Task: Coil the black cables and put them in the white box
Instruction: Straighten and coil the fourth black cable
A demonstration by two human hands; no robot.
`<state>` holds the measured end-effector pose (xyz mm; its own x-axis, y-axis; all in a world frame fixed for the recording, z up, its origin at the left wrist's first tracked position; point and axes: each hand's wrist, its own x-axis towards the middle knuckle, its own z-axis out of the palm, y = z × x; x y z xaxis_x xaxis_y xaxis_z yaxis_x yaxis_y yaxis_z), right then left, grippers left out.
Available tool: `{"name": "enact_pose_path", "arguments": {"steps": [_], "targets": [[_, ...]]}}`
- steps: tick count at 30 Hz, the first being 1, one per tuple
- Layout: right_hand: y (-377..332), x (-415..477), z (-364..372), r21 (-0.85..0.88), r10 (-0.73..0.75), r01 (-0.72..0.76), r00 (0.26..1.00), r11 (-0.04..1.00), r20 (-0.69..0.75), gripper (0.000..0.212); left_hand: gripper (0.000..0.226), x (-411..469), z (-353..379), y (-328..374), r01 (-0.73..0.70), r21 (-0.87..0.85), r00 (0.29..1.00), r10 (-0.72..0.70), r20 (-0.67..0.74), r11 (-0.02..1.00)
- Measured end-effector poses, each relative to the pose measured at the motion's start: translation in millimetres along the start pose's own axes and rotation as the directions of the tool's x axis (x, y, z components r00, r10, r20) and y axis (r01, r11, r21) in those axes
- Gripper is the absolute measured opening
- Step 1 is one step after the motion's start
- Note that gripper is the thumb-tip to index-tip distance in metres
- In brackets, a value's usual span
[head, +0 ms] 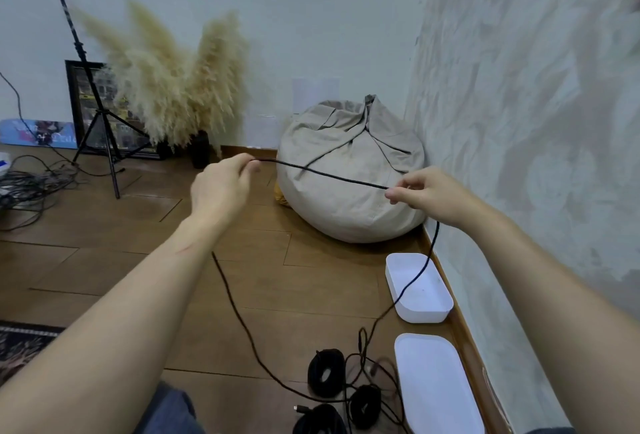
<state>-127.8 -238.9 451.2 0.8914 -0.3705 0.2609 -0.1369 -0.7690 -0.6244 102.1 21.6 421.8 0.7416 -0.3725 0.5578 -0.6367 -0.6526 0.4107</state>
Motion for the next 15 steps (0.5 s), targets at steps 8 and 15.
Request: {"name": "enact_pose_path", "arguments": {"steps": [8, 15], "targets": [[-19.5, 5.5, 23.0, 0.006, -0.044, 0.044, 0.996, 0.999, 0.071, 0.022, 0.048, -28.3, 19.5, 64.0, -0.359, -0.291, 0.858, 0.436, 0.270, 0.887], [-18.4, 5.6, 33.6, 0.031, -0.106, 0.103, 0.985, 0.994, 0.138, 0.023, 0.010, -39.7, 27.7, 83.4, -0.279, -0.382, 0.875, 0.397, 0.276, 0.881]]}}
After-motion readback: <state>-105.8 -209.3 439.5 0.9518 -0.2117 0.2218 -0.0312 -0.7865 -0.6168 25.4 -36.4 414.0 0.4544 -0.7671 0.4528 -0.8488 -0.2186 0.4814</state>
